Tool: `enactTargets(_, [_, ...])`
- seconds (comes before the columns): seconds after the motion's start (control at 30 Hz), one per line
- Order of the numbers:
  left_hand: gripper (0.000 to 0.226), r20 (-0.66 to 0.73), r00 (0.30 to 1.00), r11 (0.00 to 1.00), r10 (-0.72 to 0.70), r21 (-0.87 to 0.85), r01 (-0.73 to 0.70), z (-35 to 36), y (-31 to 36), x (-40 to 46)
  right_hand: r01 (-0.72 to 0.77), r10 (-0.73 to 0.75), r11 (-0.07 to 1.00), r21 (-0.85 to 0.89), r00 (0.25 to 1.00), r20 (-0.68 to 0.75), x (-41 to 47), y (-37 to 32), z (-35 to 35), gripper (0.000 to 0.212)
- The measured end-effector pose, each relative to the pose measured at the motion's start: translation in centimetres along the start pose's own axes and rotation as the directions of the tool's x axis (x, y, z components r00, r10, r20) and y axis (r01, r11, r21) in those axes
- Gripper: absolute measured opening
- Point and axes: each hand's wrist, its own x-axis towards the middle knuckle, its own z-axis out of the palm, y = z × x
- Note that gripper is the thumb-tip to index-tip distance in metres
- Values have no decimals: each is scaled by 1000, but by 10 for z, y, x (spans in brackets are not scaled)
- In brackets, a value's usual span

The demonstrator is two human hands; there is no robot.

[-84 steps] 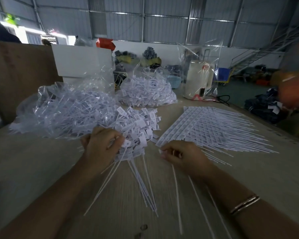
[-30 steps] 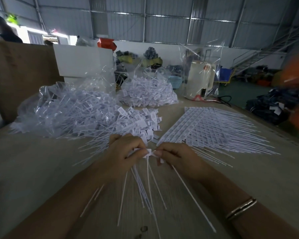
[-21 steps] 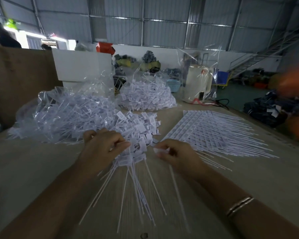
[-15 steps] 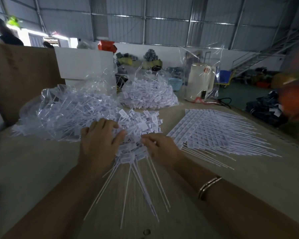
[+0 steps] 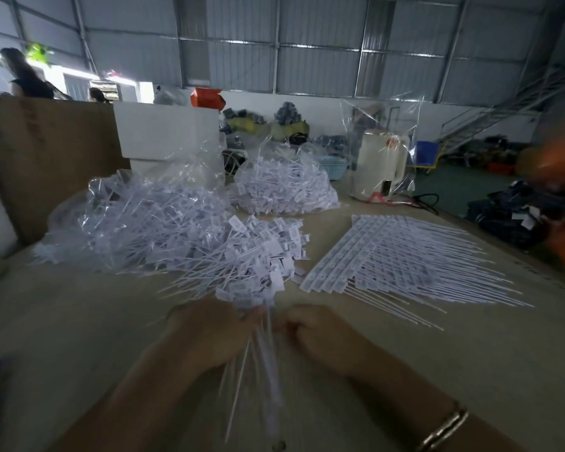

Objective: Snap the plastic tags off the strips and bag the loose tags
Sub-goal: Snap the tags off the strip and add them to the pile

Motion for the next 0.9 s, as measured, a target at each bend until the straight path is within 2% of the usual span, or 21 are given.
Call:
enactTargets(0.1, [75,-21,999,996,26,89,-24,1,12,-5,183,-181,982,-53,983,35,0,-10,9,38])
enactTargets(0.17, [63,-3,999,990,51,132,-50,0,13,-6,189,-190,981,30,981,35,1,-7,9,43])
enactTargets(0.27, [42,18,998,977,55,204,-58,1,14,-6,-3,17,963,269,999,-50,2,4,-1,49])
enactTargets(0.4, [29,33,999,983,36,181,-42,0,14,-7,-149,234,908,391,956,-178,2,23,-17,56])
enactTargets(0.47, [28,33,995,991,91,94,-94,-6,9,-7,-148,281,875,461,931,-235,1,29,-23,55])
enactTargets(0.53, [17,-24,984,976,177,-121,-179,-15,1,-7,-136,299,855,501,918,-261,0,30,-26,54])
enactTargets(0.6, [7,-108,974,881,197,-416,-224,-29,-7,-4,-137,295,855,500,922,-251,0,30,-25,54])
enactTargets(0.63, [6,-179,966,827,186,-503,-252,-36,-11,1,-141,290,858,495,926,-240,1,30,-24,54])
enactTargets(0.67, [7,-279,946,805,165,-517,-292,-42,-15,8,-145,287,860,490,931,-228,1,30,-24,54])
enactTargets(0.73, [16,-493,860,845,131,-398,-357,-52,-21,29,-151,283,861,486,936,-210,2,31,-23,54])
enactTargets(0.8, [26,-581,809,915,89,-273,-297,-58,-25,52,-152,273,868,474,942,-198,3,31,-22,53])
enactTargets(0.83, [29,-579,812,950,70,-209,-230,-58,-26,64,-150,265,873,464,945,-194,3,31,-22,53])
enactTargets(0.9, [33,-469,881,998,56,4,-61,-49,-26,84,-149,251,882,446,951,-179,3,32,-21,52])
